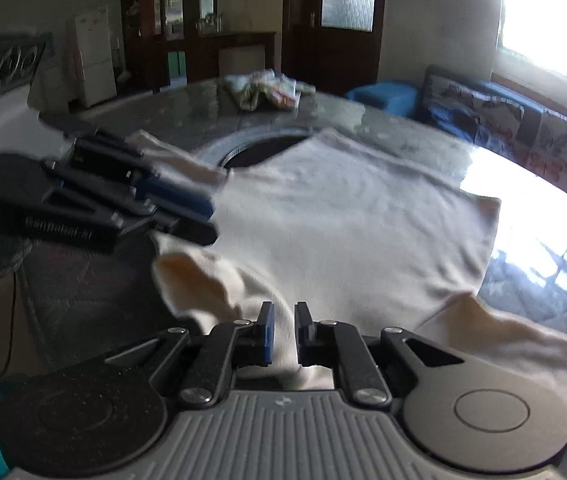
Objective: Fold clothes
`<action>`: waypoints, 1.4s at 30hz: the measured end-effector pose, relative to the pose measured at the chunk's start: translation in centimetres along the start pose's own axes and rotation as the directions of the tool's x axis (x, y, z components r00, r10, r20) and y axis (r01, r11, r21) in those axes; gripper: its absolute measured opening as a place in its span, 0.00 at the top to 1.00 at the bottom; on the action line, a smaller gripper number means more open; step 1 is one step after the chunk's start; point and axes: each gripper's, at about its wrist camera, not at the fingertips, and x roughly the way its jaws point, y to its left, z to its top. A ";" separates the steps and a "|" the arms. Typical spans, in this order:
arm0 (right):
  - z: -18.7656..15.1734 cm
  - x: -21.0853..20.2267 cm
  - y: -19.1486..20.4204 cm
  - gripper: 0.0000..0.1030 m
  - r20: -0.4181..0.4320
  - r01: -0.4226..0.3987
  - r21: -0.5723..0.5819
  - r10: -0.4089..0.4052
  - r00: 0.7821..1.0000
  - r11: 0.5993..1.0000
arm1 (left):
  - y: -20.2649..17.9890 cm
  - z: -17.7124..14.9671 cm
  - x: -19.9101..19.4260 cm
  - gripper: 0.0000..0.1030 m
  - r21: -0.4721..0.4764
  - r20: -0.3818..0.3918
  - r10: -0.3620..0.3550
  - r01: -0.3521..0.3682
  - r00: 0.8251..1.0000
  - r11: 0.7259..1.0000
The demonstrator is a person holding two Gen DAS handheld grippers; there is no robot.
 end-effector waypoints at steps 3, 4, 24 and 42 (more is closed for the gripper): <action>-0.7 0.6 0.2 0.86 -0.030 -0.008 -0.001 0.008 1.000 1.000 | -0.2 -0.6 1.7 0.79 -0.025 -0.046 -0.001 0.000 0.999 1.000; -0.6 0.4 0.2 0.81 -0.027 -0.009 -0.004 0.009 1.000 1.000 | -0.2 -0.9 2.0 0.79 -0.031 -0.059 -0.001 -0.001 0.998 1.000; 0.2 1.2 -1.4 0.50 0.016 0.033 0.062 -0.034 0.999 0.998 | 12.6 -1.5 -1.7 0.66 -0.349 -0.020 0.341 -0.326 0.940 0.879; 0.4 2.4 0.9 0.56 -0.033 -0.074 -0.021 0.073 0.997 0.997 | 20.5 -4.0 -3.2 0.57 -0.372 -0.115 0.580 -0.576 0.807 0.728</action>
